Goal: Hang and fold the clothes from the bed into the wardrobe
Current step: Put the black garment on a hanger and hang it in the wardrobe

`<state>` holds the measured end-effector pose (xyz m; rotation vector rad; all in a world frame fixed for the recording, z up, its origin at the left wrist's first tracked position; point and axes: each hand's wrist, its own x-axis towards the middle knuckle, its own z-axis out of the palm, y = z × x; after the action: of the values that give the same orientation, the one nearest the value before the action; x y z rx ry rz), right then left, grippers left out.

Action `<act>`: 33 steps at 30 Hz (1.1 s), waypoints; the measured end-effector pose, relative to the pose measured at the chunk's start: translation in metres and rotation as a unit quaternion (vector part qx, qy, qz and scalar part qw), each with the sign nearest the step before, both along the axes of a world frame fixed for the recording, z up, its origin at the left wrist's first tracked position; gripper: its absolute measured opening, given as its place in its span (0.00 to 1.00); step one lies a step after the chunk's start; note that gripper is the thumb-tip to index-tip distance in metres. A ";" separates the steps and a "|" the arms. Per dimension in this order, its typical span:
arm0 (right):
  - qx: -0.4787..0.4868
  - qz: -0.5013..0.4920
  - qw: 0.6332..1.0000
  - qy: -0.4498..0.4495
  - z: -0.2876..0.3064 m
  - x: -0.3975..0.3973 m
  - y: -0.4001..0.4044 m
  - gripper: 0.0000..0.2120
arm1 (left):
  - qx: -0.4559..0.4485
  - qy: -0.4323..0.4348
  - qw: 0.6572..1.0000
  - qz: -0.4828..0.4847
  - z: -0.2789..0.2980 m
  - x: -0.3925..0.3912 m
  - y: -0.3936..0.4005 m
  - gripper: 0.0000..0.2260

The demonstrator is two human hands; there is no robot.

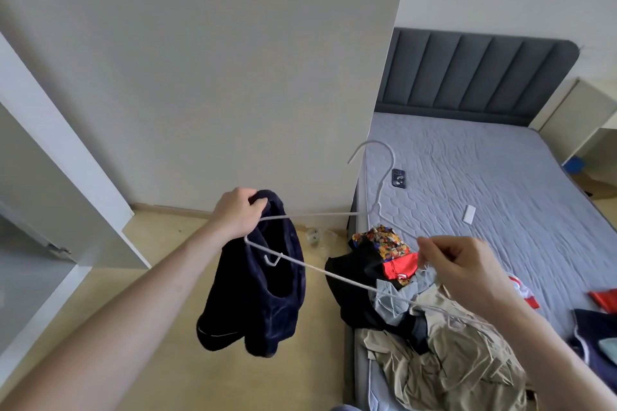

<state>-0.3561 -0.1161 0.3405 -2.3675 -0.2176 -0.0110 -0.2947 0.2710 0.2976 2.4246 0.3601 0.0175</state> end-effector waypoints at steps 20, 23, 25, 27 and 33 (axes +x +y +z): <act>0.014 0.019 0.999 0.032 0.008 -0.013 -0.019 0.21 | -0.028 -0.093 0.995 -0.008 0.038 0.011 -0.043 0.18; 0.009 0.014 0.999 0.047 0.003 -0.013 -0.012 0.22 | -0.042 -0.096 0.992 -0.066 0.044 0.005 -0.063 0.19; 0.007 0.015 0.998 0.058 0.000 -0.013 -0.003 0.23 | -0.049 -0.097 0.987 -0.116 0.052 -0.001 -0.077 0.19; 0.007 0.025 0.997 0.073 -0.007 -0.014 0.008 0.23 | -0.070 -0.096 0.980 -0.160 0.059 -0.006 -0.090 0.18; 0.153 0.028 0.982 0.110 -0.034 -0.022 0.040 0.25 | -0.171 -0.075 0.944 -0.273 0.073 -0.020 -0.109 0.07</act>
<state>-0.3784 -0.0757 0.3069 -2.0368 -0.1615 0.2282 -0.3145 0.1624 0.3710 2.0836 -0.3599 -0.0963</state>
